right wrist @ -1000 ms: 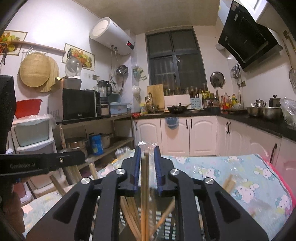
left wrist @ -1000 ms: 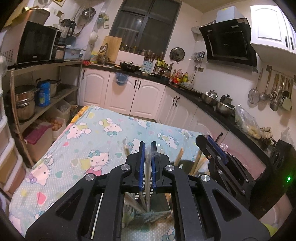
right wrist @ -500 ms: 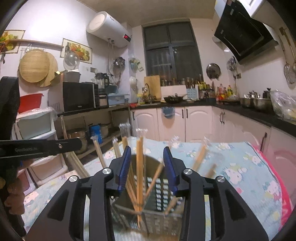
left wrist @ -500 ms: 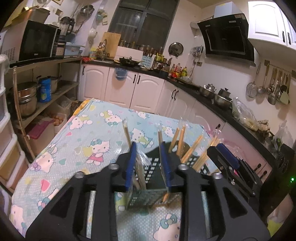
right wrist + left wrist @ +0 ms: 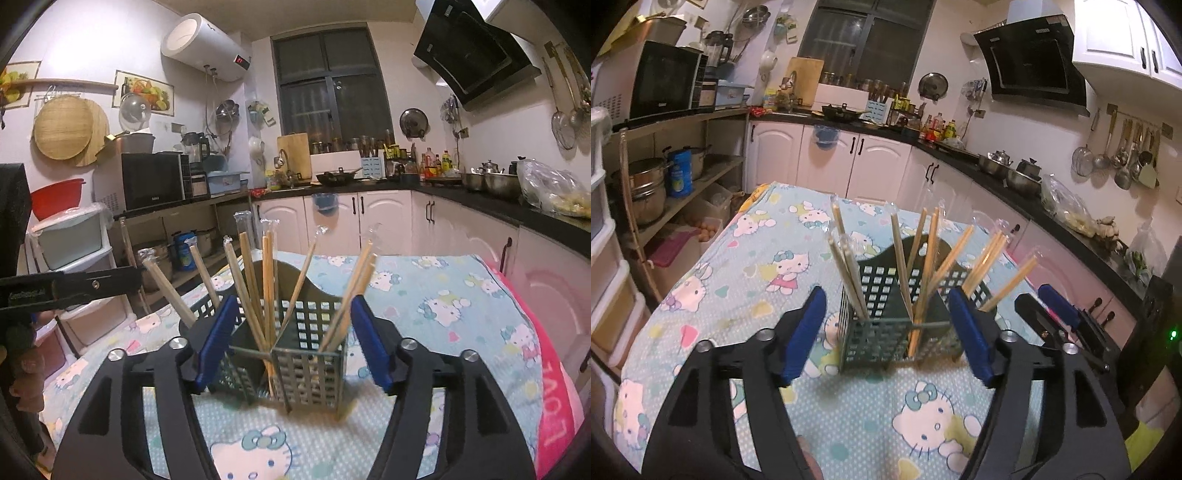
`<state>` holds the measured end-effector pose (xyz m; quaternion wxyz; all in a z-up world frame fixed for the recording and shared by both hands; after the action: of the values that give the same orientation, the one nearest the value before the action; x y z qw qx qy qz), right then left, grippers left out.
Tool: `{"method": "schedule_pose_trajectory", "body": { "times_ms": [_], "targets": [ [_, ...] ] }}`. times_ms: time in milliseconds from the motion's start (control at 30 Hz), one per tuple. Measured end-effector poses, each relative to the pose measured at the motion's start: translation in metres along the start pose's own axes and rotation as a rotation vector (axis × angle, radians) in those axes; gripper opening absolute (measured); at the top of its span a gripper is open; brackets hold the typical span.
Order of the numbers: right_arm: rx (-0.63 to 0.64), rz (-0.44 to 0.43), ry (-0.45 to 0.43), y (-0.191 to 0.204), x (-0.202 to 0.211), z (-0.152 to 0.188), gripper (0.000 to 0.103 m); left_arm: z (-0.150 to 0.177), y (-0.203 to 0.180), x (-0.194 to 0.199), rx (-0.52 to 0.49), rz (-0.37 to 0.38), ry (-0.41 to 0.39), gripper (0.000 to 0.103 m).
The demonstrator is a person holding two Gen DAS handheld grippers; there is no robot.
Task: Organize utensils
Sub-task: 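Withdraw both open grippers back from the caddy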
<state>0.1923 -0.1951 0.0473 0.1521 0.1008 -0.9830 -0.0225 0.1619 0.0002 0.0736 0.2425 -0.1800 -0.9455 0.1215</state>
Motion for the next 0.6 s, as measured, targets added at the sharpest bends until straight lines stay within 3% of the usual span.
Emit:
{"method": "schedule_pose_trajectory", "body": {
  "times_ms": [67, 267, 600],
  "targets": [
    [-0.006, 0.018, 0.013, -0.002, 0.006, 0.003, 0.076, 0.006, -0.001, 0.004, -0.003, 0.0, 0.008, 0.08],
    [-0.013, 0.026, 0.053, -0.009, 0.016, 0.013, 0.087, 0.022, -0.001, 0.012, 0.001, 0.006, 0.026, 0.091],
    [0.004, 0.057, 0.131, -0.011, 0.026, 0.038, 0.094, 0.059, 0.002, 0.007, 0.015, 0.003, 0.079, 0.091]
  ]
}}
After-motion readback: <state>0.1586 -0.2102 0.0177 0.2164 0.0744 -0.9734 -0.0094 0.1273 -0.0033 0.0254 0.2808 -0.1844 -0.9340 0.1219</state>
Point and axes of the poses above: each gripper's, at about its wrist camera, not at the fingertips, and x roughly against the way its jaws point, y to its left, z to its underside, the point moved 2 cm from there along -x, roughly the way its jaws point, and after that the axes turned 11 degrees about z, right-handed, at the moved point
